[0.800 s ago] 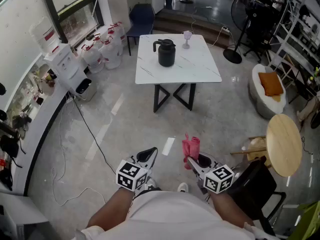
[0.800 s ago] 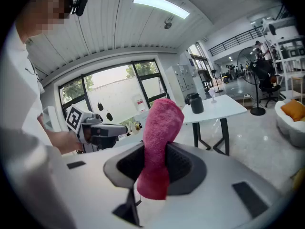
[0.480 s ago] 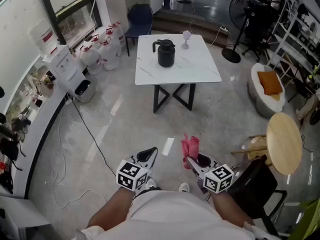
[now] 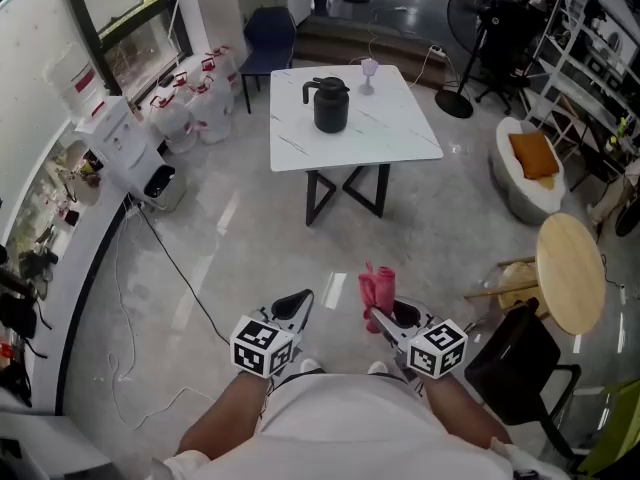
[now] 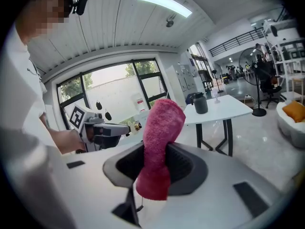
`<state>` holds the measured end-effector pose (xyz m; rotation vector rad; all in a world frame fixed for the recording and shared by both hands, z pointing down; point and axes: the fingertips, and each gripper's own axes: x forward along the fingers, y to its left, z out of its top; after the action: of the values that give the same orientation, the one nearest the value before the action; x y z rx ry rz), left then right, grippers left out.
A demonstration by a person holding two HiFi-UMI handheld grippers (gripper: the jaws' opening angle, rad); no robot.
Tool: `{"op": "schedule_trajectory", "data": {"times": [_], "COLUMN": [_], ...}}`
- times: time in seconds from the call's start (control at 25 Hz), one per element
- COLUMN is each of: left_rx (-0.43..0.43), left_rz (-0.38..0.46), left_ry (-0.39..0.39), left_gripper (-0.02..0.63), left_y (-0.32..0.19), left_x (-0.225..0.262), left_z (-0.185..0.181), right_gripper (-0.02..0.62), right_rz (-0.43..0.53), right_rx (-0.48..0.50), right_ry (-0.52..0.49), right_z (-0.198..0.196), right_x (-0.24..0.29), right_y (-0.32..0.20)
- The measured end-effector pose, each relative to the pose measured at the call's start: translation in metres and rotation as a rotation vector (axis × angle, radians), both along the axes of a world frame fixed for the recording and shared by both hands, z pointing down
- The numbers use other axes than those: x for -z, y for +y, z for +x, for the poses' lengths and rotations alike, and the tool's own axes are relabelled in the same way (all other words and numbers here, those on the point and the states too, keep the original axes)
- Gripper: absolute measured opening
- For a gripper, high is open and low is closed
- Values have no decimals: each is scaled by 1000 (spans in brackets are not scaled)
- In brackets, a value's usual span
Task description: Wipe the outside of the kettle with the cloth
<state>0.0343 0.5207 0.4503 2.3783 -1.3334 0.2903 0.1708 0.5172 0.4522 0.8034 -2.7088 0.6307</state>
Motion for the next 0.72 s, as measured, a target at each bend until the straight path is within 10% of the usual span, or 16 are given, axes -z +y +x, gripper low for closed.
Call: {"op": "schedule_trajectory", "data": {"times": [0.72], "left_rx": [-42], "left_rz": [-16], "left_ry": [-12], "left_gripper": [0], "left_y": [-13], "left_x": [-18], "left_z": [-67], "right_gripper": [130], "right_rz": [-65], "right_rx": [-89], "right_ry": [-26], "right_z": [-53], "right_x": [-8], "right_y": [-22]}}
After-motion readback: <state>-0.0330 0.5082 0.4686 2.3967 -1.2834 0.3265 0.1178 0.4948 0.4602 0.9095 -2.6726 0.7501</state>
